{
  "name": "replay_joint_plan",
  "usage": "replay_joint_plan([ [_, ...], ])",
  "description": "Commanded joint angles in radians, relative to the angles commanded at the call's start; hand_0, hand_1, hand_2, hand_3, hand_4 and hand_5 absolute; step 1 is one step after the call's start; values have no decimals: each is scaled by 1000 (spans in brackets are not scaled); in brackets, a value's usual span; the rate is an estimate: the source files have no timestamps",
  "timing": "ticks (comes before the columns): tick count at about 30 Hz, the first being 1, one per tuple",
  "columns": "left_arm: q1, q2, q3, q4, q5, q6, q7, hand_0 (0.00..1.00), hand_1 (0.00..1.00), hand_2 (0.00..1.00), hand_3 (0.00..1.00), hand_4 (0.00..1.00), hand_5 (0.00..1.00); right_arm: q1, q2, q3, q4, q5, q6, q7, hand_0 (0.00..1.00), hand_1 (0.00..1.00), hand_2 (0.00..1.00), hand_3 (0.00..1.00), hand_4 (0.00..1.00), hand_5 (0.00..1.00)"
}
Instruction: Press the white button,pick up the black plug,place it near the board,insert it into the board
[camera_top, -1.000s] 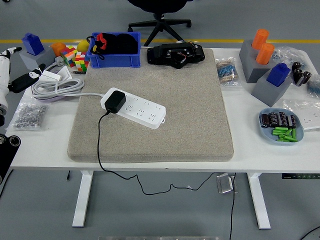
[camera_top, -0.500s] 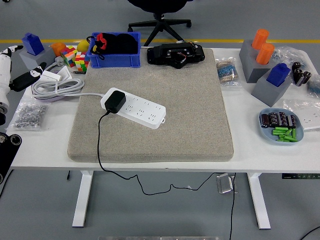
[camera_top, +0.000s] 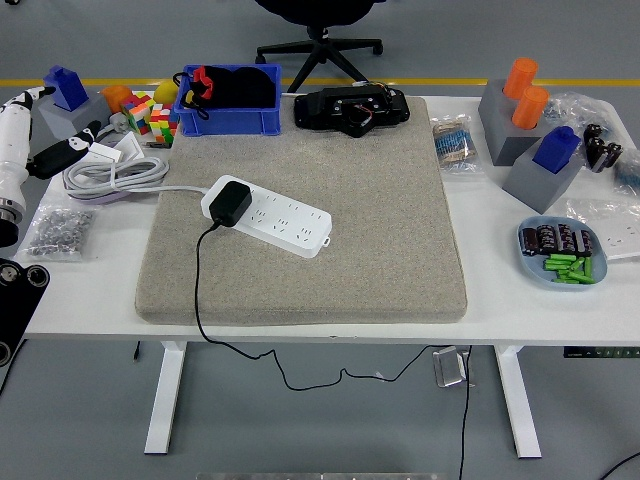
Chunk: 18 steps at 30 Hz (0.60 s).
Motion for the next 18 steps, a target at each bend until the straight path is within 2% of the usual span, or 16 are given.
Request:
replay_joint_plan([
  [18,-9,-2,16,9,-3,-4,4,958,955,891,839,837,639,-6,2,5,-5,-5,0,-1,764,637,642,607,652,420],
])
